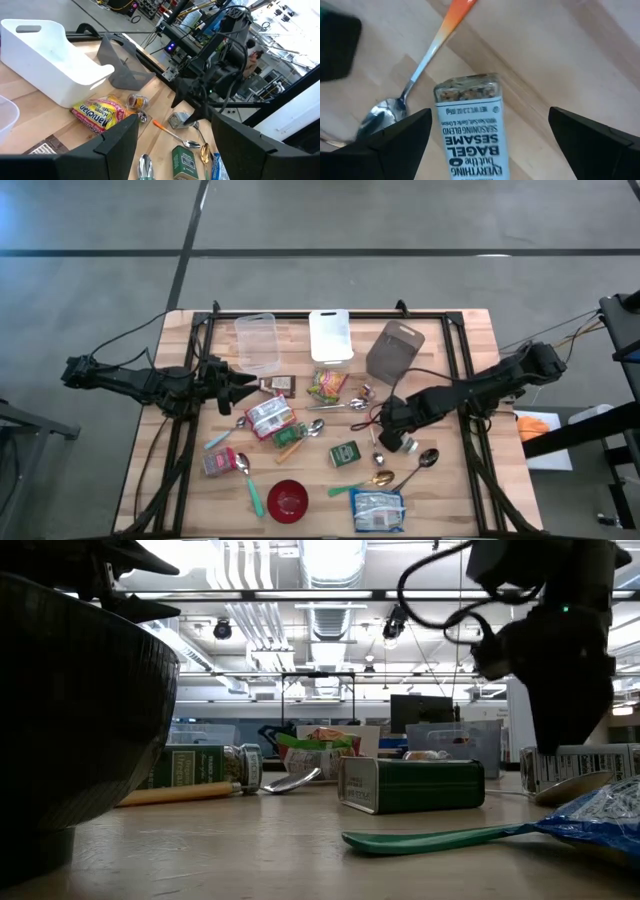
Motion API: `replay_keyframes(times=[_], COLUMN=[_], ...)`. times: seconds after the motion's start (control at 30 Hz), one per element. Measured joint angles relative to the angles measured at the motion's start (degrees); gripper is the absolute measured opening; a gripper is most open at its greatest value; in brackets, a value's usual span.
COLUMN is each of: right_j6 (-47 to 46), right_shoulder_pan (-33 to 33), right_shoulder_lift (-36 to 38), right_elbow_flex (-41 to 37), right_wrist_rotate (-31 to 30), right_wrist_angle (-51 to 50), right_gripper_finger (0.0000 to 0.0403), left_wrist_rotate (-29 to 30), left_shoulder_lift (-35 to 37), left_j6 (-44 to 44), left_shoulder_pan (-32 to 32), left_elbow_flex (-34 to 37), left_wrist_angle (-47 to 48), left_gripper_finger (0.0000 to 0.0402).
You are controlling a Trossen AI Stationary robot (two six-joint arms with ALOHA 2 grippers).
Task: Pick & Place Food Item
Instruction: Put the white seasoning bottle into the transparent bin
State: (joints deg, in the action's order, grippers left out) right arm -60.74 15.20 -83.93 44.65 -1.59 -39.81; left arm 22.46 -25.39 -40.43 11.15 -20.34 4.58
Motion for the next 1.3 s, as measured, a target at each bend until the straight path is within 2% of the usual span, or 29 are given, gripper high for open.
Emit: replay_keyframes(times=[0.2,0.3,0.47,0.67,1.0,1.17,1.3], right_j6=[6.8,9.3,11.0,10.1,2.0,-6.2,-14.6], right_shoulder_pan=[0.0,0.0,0.0,0.0,-0.1,-0.4,-1.3], right_shoulder_lift=[-8.1,-12.1,-16.1,-15.7,-8.3,-1.9,4.5], right_elbow_flex=[4.8,7.8,11.1,11.4,9.8,9.8,9.7], right_wrist_rotate=[-0.2,-1.0,-1.4,-1.5,-3.5,-8.8,-16.4], right_wrist_angle=[-0.6,-2.5,-6.1,-7.3,-7.6,-7.5,-5.7], right_gripper_finger=[0.0396,0.0378,0.0300,0.0189,0.0187,0.0187,0.0187], left_wrist_rotate=[0.0,0.0,0.0,0.0,0.4,2.2,3.7], left_shoulder_lift=[0.0,0.0,0.0,0.0,0.0,0.0,-0.2], left_j6=[-0.6,-0.6,-0.6,-0.6,-0.3,-0.3,0.1], left_shoulder_pan=[0.0,0.0,0.0,-0.1,-0.1,-0.1,-0.1], left_elbow_flex=[0.0,0.0,0.0,0.0,0.0,0.0,0.0], left_wrist_angle=[0.0,0.0,0.0,0.0,0.0,-0.9,-5.1], left_gripper_finger=[0.0254,0.0254,0.0254,0.0254,0.0254,0.0254,0.0254])
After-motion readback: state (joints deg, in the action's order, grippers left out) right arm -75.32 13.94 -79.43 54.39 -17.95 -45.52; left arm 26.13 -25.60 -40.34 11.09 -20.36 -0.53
